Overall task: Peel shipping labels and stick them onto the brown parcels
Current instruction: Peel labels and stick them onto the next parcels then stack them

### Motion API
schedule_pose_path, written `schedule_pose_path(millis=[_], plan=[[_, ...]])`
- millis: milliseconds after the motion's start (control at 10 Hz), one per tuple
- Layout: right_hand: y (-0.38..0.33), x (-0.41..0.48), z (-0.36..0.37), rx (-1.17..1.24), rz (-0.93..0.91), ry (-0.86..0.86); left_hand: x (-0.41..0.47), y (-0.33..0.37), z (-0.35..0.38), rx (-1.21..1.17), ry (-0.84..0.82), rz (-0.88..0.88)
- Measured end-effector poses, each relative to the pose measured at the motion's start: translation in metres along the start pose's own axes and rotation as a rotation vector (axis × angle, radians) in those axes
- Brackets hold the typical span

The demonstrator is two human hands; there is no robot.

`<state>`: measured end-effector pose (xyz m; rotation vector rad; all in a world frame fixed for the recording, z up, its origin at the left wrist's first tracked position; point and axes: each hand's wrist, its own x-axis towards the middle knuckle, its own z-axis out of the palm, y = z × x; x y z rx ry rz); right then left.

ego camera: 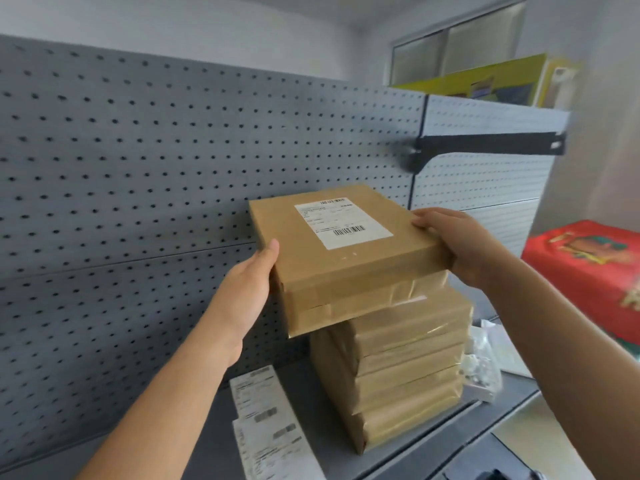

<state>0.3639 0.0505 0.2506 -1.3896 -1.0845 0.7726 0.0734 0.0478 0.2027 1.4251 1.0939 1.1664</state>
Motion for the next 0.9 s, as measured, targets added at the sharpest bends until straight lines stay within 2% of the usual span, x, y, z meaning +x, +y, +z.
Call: schedule_pose_path(millis=[300, 500, 700, 800, 900], plan=[[0.035, 0.051, -0.06, -0.035, 0.082, 0.047, 0.044, -0.014, 0.08, 0.034, -0.005, -0.018], [0.064, 0.07, -0.074, -0.069, 0.135, 0.015, 0.052, -0.039, 0.096, 0.105, -0.042, -0.006], [0.073, 0.073, -0.079, -0.115, 0.084, -0.015, 0.053, -0.046, 0.099, 0.116, -0.027, 0.023], [0.071, 0.074, -0.078, -0.217, 0.039, -0.034, 0.049, -0.043, 0.092, 0.115, -0.053, 0.013], [0.067, 0.072, -0.08, -0.345, -0.034, 0.075, 0.041, -0.049, 0.08, 0.14, -0.007, 0.012]])
